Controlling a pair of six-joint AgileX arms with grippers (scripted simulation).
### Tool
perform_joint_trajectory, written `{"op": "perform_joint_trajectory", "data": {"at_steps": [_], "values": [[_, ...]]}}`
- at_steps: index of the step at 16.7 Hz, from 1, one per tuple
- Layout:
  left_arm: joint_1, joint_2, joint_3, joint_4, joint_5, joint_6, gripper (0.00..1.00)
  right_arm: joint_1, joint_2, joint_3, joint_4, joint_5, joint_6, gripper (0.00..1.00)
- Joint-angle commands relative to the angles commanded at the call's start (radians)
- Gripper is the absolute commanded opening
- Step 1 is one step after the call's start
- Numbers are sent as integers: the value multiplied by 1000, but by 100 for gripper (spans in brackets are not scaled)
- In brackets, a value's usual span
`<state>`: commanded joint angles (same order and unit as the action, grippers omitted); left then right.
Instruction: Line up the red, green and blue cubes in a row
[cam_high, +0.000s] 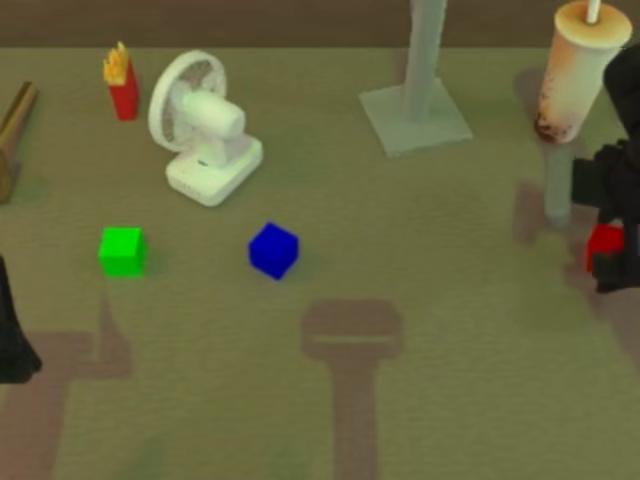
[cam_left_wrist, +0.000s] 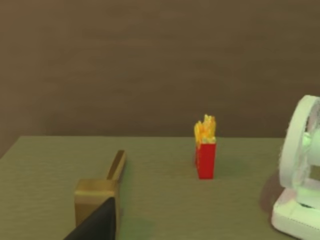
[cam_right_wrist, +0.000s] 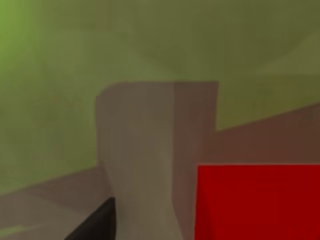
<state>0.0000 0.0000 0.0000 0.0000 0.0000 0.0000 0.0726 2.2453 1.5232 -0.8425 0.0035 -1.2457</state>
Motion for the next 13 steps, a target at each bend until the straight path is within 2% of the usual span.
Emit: {"op": "perform_joint_trajectory", "data": {"at_steps": [5, 13], "values": [[0, 0, 0, 0, 0, 0, 100, 0, 17, -19, 29, 0, 0, 100], [0, 0, 0, 0, 0, 0, 100, 0, 17, -19, 29, 0, 0, 40]]}}
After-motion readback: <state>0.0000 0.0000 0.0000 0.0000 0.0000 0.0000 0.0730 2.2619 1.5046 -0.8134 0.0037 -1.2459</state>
